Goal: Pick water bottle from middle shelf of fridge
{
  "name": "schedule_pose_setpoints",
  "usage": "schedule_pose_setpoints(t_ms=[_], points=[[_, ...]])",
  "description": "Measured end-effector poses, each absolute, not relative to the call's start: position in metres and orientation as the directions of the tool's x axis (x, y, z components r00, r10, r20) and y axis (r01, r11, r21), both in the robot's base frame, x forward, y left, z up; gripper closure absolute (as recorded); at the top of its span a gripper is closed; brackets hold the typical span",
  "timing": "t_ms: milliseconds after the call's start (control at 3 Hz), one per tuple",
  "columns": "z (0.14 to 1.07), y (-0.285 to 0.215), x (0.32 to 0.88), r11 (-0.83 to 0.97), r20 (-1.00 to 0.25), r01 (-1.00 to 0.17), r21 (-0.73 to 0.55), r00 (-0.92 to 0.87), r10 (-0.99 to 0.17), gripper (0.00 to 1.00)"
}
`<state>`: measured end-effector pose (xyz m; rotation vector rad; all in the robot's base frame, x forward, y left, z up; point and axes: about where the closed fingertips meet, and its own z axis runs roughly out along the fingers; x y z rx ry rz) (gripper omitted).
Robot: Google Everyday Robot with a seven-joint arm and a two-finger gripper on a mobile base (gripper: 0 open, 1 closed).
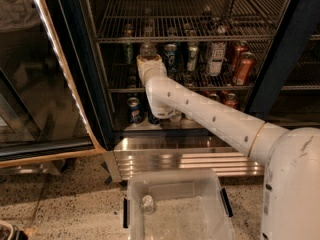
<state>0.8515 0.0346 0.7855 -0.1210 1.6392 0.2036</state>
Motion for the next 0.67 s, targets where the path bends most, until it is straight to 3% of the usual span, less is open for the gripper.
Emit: schedule_pose_setpoints(t_ms=[667], points=[[0.7994, 0.0254, 0.8318, 0.98, -0.998, -0.197, 0.037, -0.048, 0.028, 1.0]])
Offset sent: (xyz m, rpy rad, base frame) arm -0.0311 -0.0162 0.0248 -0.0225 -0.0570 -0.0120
